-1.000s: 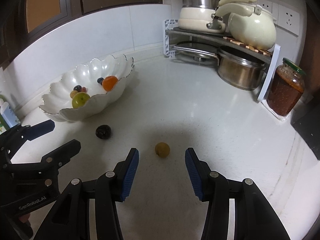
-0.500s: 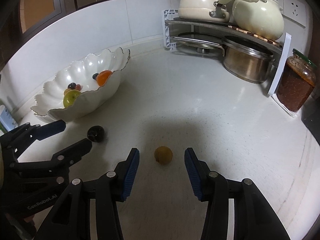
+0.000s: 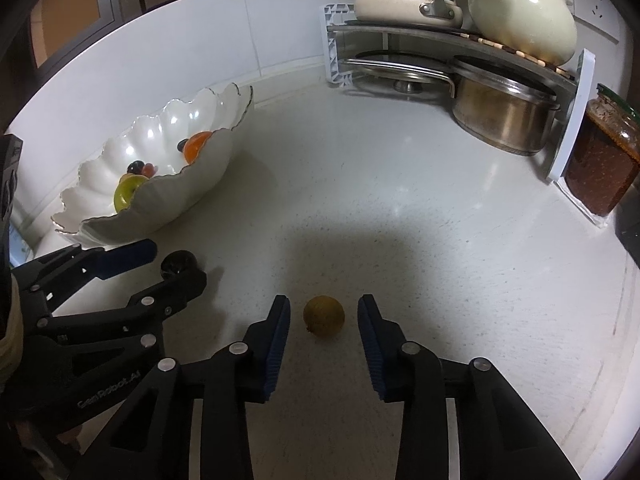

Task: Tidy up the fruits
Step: 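Grasp the dark plum with left gripper while right gripper grasps the small yellow fruit, then carry the dark plum and yellow fruit in both grippers over the bowl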

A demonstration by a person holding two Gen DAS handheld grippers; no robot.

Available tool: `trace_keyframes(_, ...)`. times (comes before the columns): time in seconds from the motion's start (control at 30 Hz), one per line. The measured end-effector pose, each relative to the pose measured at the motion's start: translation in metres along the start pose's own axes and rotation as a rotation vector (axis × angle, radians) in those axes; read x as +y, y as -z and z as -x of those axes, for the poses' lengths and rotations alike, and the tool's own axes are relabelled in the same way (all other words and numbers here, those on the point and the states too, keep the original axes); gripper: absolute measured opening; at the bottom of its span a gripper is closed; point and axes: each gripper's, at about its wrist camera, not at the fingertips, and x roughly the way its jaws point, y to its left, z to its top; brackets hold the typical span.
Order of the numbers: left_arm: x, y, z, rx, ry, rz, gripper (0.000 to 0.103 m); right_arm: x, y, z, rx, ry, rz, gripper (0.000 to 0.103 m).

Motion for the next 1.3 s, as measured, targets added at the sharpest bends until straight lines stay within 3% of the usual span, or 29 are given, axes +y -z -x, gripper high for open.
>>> trace_keyframes(0.17,-0.001,0.001,-0.01,0.038,-0.003,0.008,0.041,-0.001,0.003,-0.007,0.031,0.001,-0.009,0.024)
trace_keyframes(0.37,-0.004,0.0,-0.013,0.034,-0.014,-0.001,0.029,-0.002,0.004,-0.008,0.03,0.003,-0.011,0.024)
trace_keyframes(0.63,-0.007,0.003,0.003,0.009,-0.01,-0.012,0.029,-0.002,0.005,0.0,0.017,-0.003,-0.007,0.024)
trace_keyframes(1.3,0.002,0.017,0.084,-0.065,-0.055,0.105,0.029,0.021,0.001,0.065,-0.097,-0.082,0.058,0.024)
